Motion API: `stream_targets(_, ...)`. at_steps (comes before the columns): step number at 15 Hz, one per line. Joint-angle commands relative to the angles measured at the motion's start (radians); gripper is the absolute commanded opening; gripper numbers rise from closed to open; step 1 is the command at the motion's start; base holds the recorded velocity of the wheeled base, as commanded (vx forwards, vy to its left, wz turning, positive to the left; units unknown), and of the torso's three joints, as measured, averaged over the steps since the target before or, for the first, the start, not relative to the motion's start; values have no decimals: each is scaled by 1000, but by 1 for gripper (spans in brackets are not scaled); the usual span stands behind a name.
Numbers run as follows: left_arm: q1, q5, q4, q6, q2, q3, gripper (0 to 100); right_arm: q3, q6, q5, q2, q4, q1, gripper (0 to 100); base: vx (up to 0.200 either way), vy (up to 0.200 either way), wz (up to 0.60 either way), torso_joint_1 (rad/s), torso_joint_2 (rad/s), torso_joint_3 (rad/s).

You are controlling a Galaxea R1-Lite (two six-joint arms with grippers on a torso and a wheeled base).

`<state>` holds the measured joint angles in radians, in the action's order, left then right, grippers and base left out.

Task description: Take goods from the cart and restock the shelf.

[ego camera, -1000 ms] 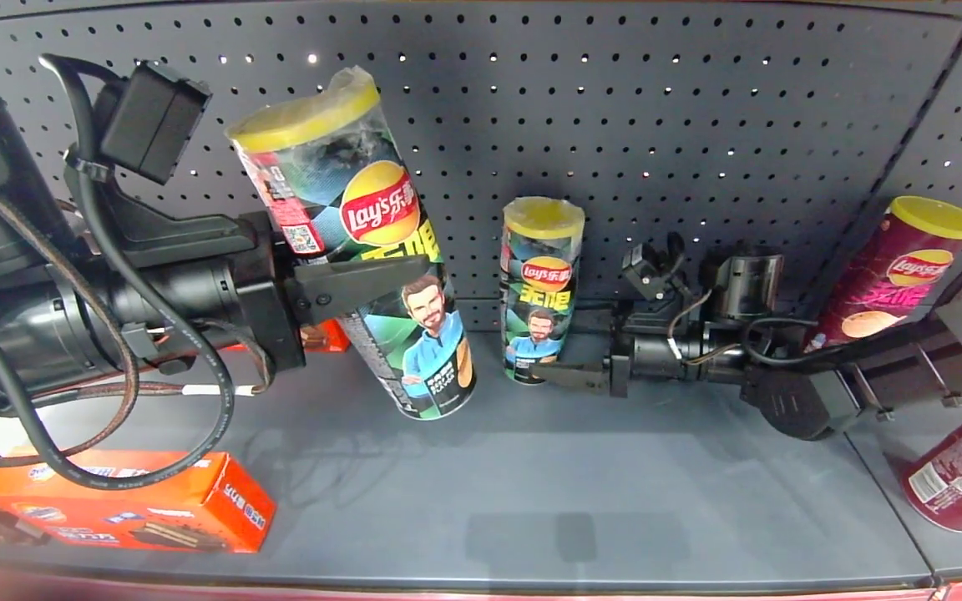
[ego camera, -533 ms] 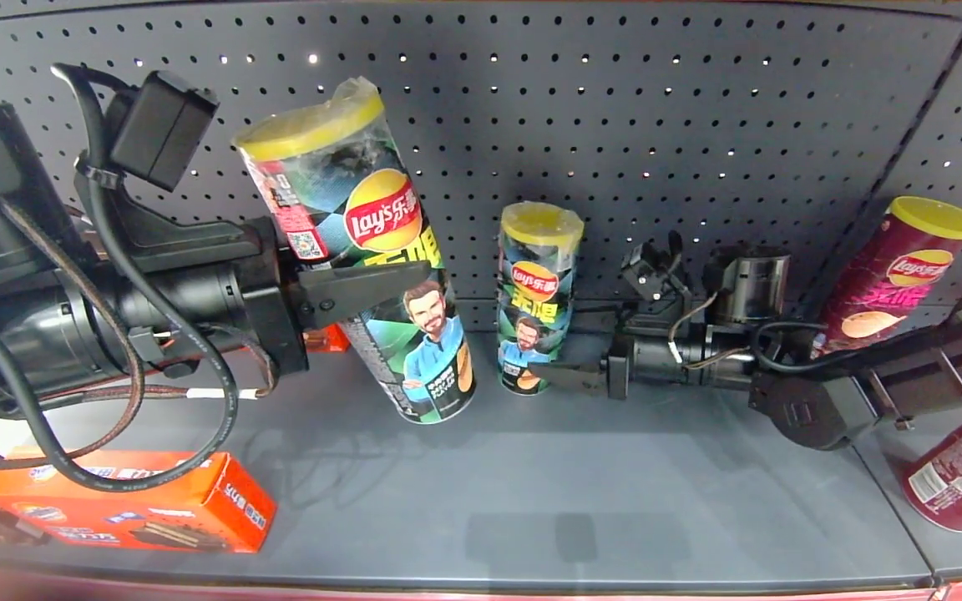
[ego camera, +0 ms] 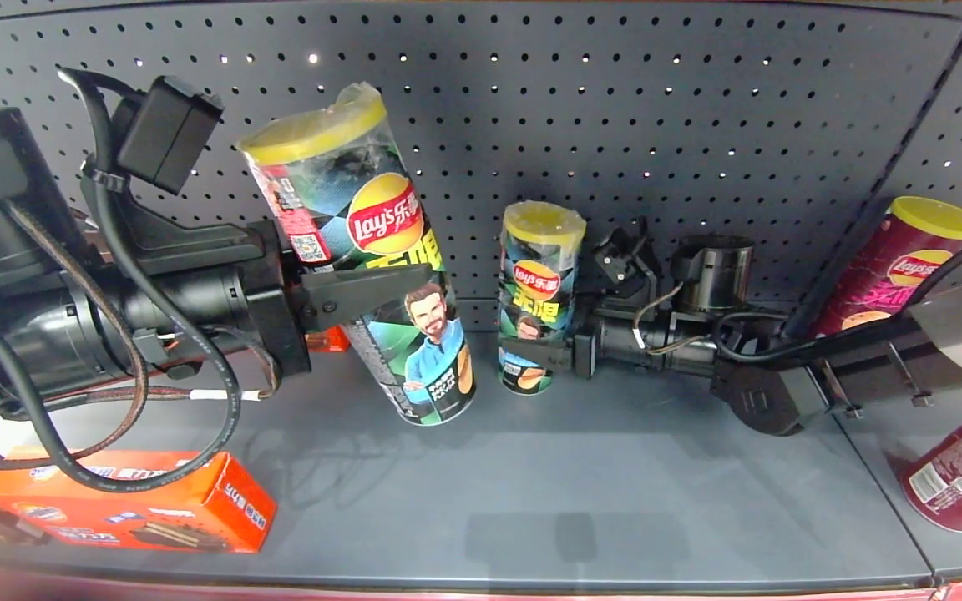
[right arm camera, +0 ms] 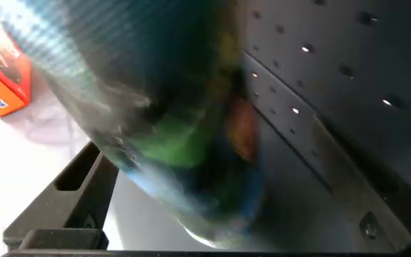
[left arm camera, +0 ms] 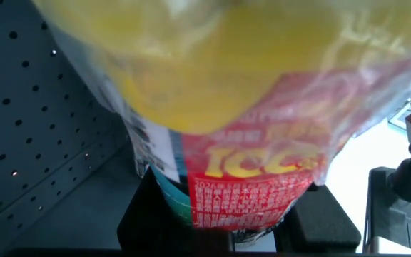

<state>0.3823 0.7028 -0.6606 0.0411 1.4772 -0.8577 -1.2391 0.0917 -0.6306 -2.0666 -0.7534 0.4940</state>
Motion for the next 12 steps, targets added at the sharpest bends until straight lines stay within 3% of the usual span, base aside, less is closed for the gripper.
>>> stream_targets(1,0,0,-1,0,3,0,0,-29,-1,23,-30,2,15,100,0,0,0,0,0,0)
stream_targets(5,0,0,-1,2,3,0,0,-54,-3,57,-56,2,35,100,0,0,0,0,0,0)
stream_targets(6,0,0,-1,0,3,0,0,-74,3,60,-75,-21,38,0,0,0,0,0,0,0)
stream_targets(12,-16,1,-2,0,3,6,0,-74,2,65,-70,-23,41,0,0,0,0,0,0,0)
